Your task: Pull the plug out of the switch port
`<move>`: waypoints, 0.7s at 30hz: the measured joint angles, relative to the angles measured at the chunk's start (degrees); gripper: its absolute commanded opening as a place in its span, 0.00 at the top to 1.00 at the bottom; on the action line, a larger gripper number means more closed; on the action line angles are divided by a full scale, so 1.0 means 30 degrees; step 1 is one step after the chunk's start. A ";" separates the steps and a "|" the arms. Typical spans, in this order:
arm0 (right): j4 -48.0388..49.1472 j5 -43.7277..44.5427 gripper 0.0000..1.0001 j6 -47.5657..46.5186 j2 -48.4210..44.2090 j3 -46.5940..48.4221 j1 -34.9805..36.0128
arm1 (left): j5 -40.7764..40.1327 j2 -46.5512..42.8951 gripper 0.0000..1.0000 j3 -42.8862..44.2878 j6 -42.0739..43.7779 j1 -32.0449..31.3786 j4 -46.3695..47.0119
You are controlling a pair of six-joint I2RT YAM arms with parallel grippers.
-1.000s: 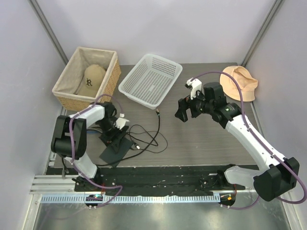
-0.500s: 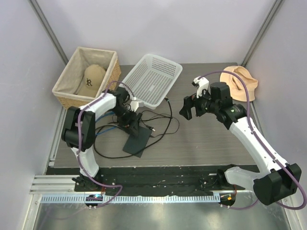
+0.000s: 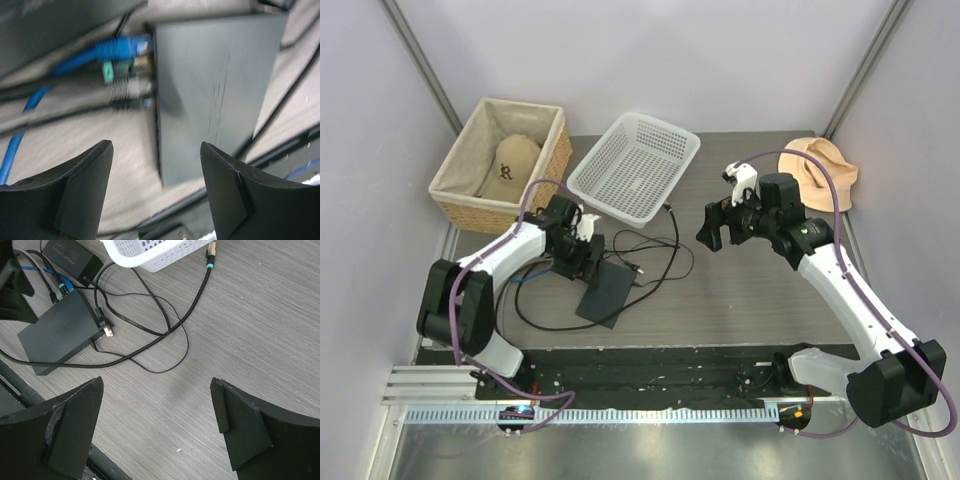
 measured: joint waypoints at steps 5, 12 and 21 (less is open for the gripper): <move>-0.0153 0.0080 0.03 -0.0087 0.0233 0.0044 -0.0095 | -0.0102 0.2208 0.28 -0.0029 -0.1756 -0.1348 0.1785; -0.0233 0.0131 0.03 -0.0131 0.0168 0.0044 -0.0342 | 0.0015 0.3257 0.28 0.0736 -0.3220 -0.4940 0.2390; -0.0401 0.0634 0.03 -0.0648 0.0102 -0.0080 -0.0503 | 0.0452 0.9894 0.27 0.9887 -0.4830 -0.8830 0.1115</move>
